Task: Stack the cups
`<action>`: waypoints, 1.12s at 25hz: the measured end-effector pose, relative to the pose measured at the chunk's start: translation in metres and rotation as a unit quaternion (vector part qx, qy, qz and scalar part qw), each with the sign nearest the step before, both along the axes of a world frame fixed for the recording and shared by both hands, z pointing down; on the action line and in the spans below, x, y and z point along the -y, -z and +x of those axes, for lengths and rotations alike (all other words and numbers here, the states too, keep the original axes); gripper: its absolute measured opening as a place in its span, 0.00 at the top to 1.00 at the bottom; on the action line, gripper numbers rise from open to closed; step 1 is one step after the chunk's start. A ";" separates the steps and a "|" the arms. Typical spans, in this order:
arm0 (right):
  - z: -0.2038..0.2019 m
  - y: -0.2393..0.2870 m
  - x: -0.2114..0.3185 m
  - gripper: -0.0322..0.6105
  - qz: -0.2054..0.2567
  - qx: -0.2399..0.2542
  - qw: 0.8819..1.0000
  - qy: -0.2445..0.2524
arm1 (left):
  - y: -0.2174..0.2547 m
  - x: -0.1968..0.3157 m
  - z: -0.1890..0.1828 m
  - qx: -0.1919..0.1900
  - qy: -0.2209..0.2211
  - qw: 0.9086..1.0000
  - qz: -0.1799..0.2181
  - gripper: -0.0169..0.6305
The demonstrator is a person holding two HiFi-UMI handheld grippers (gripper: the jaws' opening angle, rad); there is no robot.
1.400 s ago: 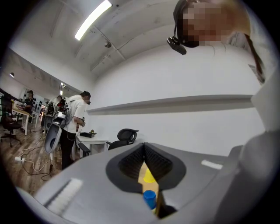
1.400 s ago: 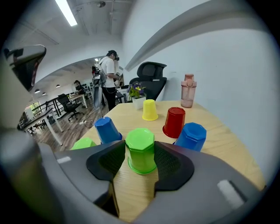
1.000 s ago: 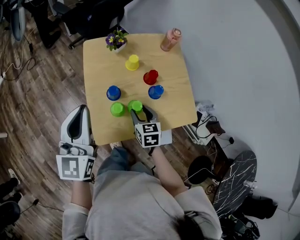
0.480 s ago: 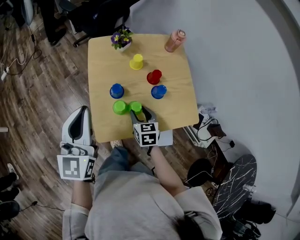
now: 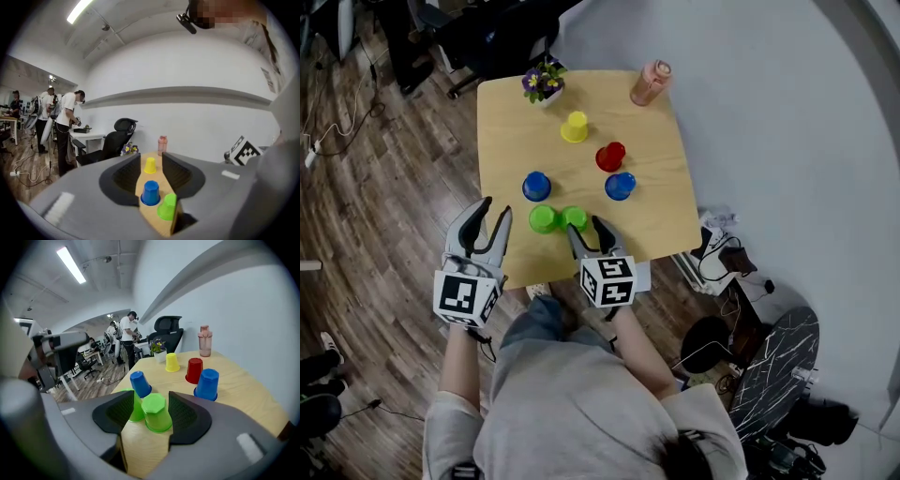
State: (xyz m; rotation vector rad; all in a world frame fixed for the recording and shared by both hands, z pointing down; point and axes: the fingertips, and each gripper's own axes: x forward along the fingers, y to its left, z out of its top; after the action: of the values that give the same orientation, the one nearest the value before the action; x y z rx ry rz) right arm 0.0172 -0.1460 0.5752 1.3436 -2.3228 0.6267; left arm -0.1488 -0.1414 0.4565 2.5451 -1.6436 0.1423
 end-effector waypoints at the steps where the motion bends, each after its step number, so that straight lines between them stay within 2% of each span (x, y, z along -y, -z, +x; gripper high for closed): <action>1: 0.002 0.005 0.000 0.62 0.004 0.006 1.000 -0.004 | -0.010 0.006 0.004 0.003 -0.009 1.000 -0.011 0.71; 8: 0.019 0.028 -0.002 0.62 0.022 0.026 0.999 -0.036 | -0.070 0.044 0.031 0.031 -0.066 0.994 -0.081 0.65; 18: 0.036 0.028 -0.001 0.62 0.015 0.027 0.997 -0.071 | -0.142 0.079 0.051 0.060 -0.091 0.982 -0.156 0.57; 23: 0.036 0.029 0.004 0.62 0.017 0.025 0.997 -0.077 | -0.163 0.088 0.054 0.075 -0.089 0.977 -0.179 0.56; 28: 0.035 0.034 0.011 0.62 0.022 0.028 0.996 -0.083 | -0.158 0.092 0.051 0.079 -0.081 0.979 -0.171 0.57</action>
State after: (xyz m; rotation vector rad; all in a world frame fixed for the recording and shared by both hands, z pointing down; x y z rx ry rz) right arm 0.0527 -0.1573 0.5410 1.5691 -2.2962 0.6750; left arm -0.0981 -0.2339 0.6146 2.4441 -1.3164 0.6003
